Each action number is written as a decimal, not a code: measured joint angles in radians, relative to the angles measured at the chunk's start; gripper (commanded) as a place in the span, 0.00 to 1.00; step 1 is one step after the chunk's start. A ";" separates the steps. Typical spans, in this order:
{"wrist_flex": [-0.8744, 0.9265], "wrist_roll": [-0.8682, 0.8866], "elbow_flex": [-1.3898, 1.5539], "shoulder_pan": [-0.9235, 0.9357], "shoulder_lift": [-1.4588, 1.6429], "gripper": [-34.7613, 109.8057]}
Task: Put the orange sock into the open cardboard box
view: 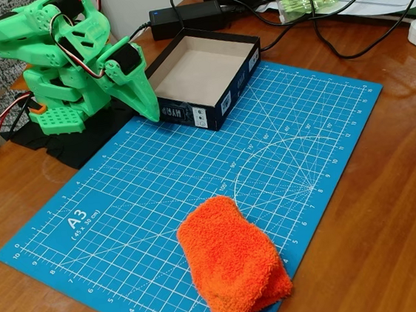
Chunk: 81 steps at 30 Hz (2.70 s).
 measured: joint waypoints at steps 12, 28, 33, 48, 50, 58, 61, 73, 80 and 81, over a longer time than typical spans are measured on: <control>0.000 0.000 0.000 -0.012 0.000 0.24; 0.000 -0.017 0.000 -0.017 0.000 0.24; -0.048 -0.043 -0.002 -0.008 -0.018 0.24; -0.676 -1.012 -0.969 0.396 -1.347 0.40; -0.667 -1.170 -1.118 0.443 -1.526 0.40; -0.267 -1.612 -1.647 0.540 -2.151 0.42; -0.232 -1.591 -1.683 0.529 -2.233 0.42; -0.474 -1.141 -1.689 0.449 -2.244 0.46; -0.518 -1.015 -1.611 0.426 -2.056 0.47; -0.522 -1.009 -1.611 0.420 -2.052 0.47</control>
